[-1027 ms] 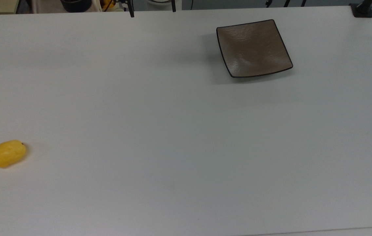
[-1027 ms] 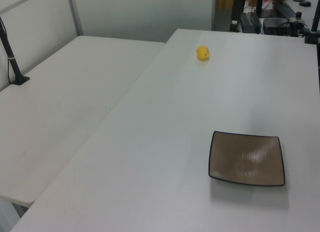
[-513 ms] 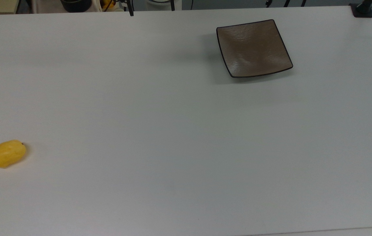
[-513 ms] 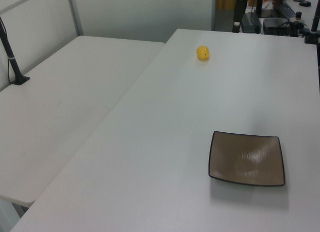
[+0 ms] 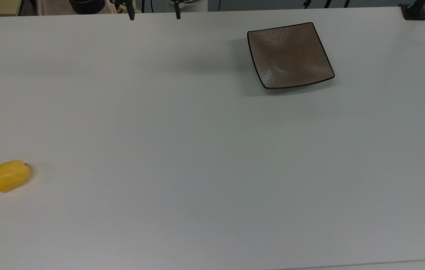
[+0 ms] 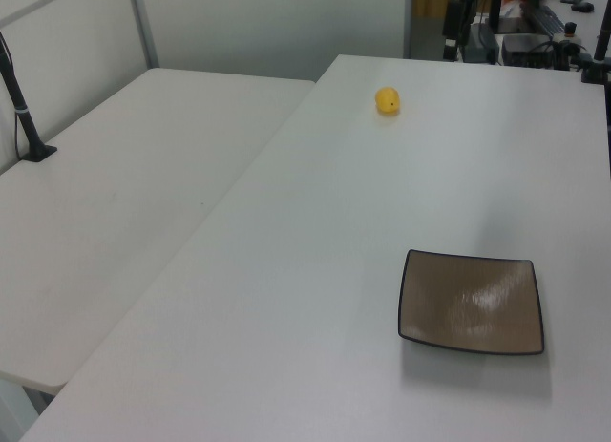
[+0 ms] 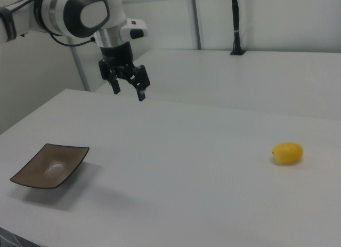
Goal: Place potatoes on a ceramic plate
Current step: 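Move the open gripper over the yellow potato and lower it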
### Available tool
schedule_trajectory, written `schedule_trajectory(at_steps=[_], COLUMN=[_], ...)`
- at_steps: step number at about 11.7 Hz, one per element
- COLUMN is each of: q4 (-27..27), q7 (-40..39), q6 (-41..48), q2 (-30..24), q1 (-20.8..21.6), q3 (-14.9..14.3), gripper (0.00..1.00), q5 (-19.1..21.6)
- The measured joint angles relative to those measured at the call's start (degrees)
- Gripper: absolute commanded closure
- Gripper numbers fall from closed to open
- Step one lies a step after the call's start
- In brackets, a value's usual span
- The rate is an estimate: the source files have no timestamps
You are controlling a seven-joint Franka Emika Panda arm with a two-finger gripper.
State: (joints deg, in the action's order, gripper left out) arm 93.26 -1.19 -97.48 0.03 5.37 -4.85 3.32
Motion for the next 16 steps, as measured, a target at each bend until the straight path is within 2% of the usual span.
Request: schedule_trajectory(at_steps=[4,7,9,16], q4=[-2.3,-9.0,-13.5,-18.4], q7=[8.2,17.2,21.5,29.2], q6=[-2.2,-12.0,-18.8,-42.1], q2=[2.8,11.5,17.1,32.4], q1=[-5.5,-10.1,-11.7,-14.5], q3=[-0.3,-0.6,-2.3,-5.2], gripper=[0.00,0.00,0.00,0.00], q5=[-2.9,-3.1,-3.1,-3.1])
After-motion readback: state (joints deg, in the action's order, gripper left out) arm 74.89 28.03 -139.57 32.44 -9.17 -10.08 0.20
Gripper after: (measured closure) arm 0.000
